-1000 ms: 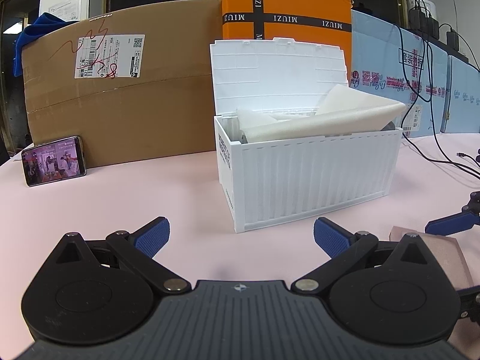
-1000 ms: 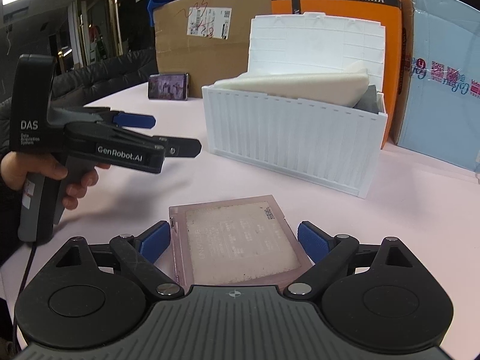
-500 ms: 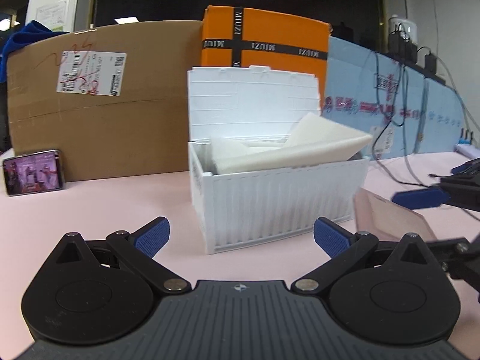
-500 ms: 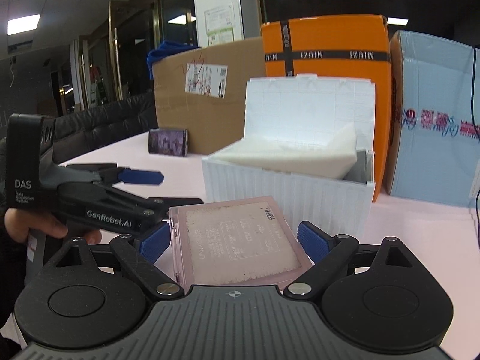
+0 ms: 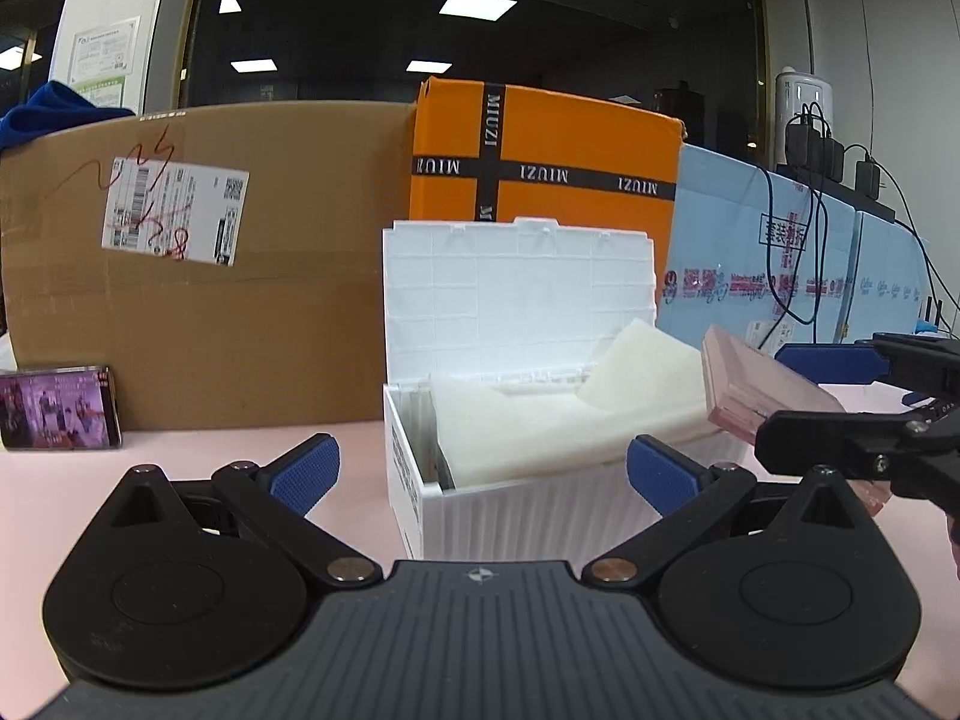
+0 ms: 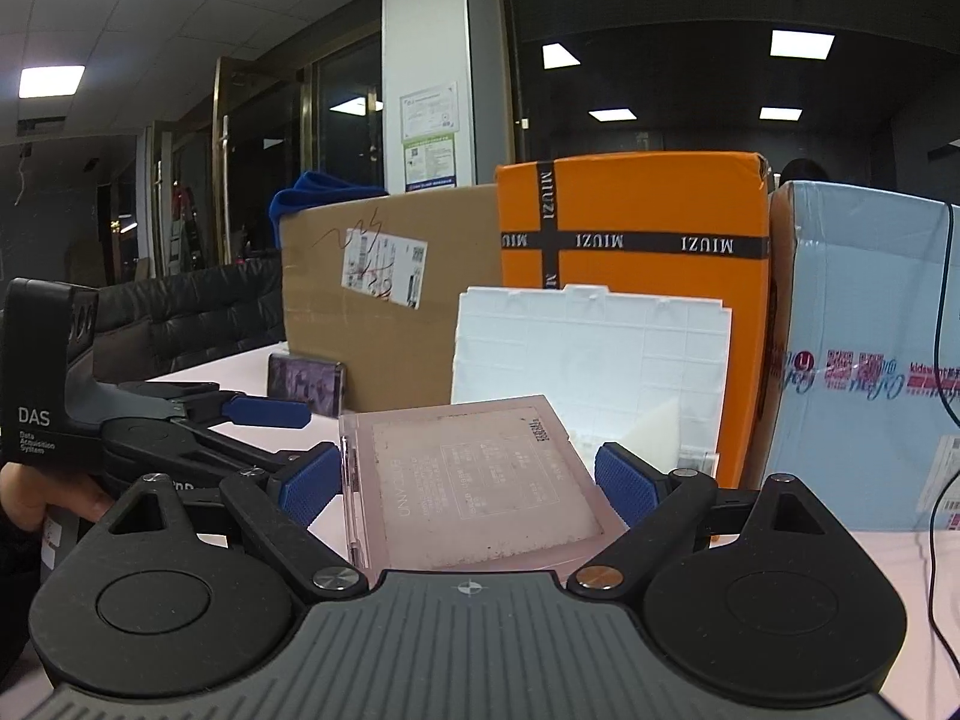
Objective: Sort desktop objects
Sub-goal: 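Close the right tool on the pink pad edge and lift it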
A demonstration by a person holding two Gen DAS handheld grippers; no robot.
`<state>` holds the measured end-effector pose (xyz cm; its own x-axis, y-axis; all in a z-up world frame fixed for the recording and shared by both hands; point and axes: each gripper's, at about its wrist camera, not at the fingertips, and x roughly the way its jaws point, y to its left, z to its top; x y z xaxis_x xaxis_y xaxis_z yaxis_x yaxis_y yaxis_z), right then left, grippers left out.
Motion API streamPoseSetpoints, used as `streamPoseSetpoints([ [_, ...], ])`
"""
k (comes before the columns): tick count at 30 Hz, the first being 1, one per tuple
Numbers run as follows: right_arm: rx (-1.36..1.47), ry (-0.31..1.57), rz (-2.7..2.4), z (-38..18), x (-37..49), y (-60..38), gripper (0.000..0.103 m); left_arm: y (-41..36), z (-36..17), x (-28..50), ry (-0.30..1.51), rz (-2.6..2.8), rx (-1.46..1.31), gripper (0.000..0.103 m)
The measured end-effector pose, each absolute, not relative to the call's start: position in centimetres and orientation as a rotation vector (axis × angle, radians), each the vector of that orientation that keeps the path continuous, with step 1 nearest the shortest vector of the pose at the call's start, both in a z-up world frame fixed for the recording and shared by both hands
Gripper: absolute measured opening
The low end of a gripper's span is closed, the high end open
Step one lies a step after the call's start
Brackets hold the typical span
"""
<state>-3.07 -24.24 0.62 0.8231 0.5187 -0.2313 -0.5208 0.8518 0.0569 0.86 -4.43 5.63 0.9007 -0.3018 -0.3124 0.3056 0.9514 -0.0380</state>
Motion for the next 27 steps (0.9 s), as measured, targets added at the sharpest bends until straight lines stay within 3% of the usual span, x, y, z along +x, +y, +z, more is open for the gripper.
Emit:
streamPoseSetpoints([
  [5,0.014,0.248,0.511,1.0,-0.7,-24.5,0.088,-4.6,6.3,2.5,0.312,-0.301,0.038,0.103],
  [7,0.022,0.248,0.497,1.2,0.2,-24.5,0.072,-4.6,6.4,3.2,0.314,-0.293,0.04,0.103],
  [8,0.027,0.248,0.489,1.3,0.7,-24.4,0.056,-4.6,6.3,3.5,0.316,-0.289,0.038,0.103],
  [15,-0.001,0.387,0.415,-1.9,5.9,-23.8,0.052,-4.4,4.8,5.0,0.372,-0.28,0.033,0.103],
  [27,-0.011,0.387,0.435,-2.3,6.2,-23.7,0.052,-5.4,5.4,2.8,0.38,-0.48,0.085,0.103],
])
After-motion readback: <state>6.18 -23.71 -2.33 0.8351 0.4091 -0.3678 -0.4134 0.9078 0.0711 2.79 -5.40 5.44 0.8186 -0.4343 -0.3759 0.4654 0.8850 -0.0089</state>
